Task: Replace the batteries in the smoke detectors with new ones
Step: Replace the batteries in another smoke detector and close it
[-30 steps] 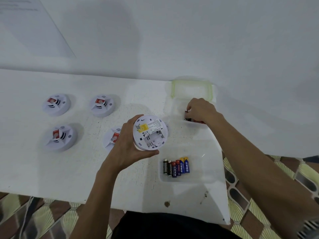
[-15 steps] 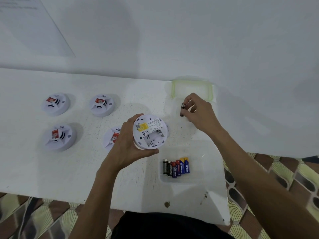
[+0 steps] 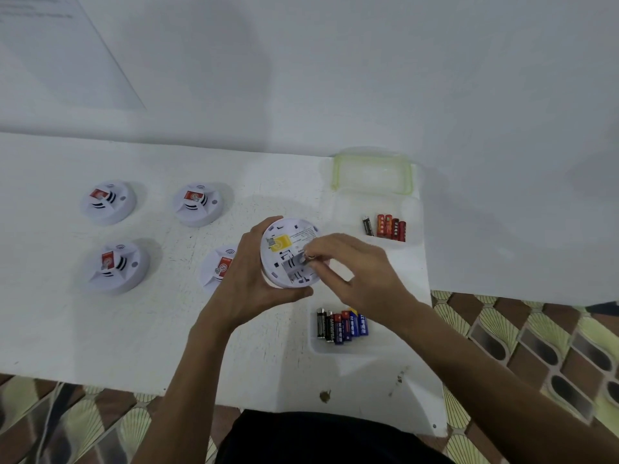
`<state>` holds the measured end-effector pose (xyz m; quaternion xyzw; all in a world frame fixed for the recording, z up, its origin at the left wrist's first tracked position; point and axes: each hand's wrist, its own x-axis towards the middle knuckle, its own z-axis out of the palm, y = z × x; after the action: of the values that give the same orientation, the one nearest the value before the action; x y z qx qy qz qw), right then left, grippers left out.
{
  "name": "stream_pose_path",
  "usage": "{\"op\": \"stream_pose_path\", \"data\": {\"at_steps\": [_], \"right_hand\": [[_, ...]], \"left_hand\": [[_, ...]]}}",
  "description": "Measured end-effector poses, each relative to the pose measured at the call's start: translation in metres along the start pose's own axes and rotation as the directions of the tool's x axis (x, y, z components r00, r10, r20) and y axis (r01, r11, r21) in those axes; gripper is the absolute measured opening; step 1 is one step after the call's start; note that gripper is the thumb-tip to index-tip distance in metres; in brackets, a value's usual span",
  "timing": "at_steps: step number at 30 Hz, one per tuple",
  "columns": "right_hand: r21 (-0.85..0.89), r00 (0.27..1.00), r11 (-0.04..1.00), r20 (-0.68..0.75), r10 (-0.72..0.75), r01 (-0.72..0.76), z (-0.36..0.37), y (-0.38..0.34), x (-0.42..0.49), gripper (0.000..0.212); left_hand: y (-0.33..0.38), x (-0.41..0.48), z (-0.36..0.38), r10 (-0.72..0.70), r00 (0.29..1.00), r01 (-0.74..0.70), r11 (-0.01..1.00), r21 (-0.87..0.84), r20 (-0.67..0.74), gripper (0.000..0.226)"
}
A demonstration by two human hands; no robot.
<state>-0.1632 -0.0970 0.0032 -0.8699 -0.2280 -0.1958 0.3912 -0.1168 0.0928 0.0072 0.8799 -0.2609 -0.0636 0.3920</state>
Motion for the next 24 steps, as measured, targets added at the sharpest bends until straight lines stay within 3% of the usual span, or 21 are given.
{"op": "stream_pose_path", "data": {"at_steps": [4,9,12,18,22,24], "right_hand": [[-0.253,0.963,0.933,0.149,-0.225,0.257,-0.002,0.003,0.004,0.015],[-0.354,0.913,0.851,0.272,-0.303,0.387,-0.004,0.007,0.009,0.021],[-0.323,0.924,0.885,0.294,-0.243,0.335,-0.005,0.010,0.011,0.027],[-0.303,0.947,0.912,0.245,-0.205,0.276,-0.002,0.015,0.012,0.033],[-0.027,0.993,1.000,0.114,0.011,-0.008,-0.005,0.014,0.019,0.034],[0.007,0.984,0.986,0.052,0.168,-0.168,-0.013,0.024,0.027,0.029]], "left_hand": [[0.006,-0.005,-0.001,0.068,0.996,-0.068,0.998,-0.007,-0.059,0.086],[0.006,-0.004,-0.004,0.121,0.990,-0.123,0.992,-0.017,-0.077,0.079],[0.002,-0.005,-0.001,0.125,0.985,-0.118,0.991,0.062,-0.116,0.087],[-0.002,-0.004,-0.006,0.088,0.992,-0.090,0.996,-0.015,-0.089,0.070],[-0.009,-0.003,-0.003,0.083,0.989,-0.086,0.996,-0.027,-0.123,0.075],[-0.012,-0.004,-0.001,0.071,0.990,-0.075,0.997,-0.035,-0.121,0.078]]}}
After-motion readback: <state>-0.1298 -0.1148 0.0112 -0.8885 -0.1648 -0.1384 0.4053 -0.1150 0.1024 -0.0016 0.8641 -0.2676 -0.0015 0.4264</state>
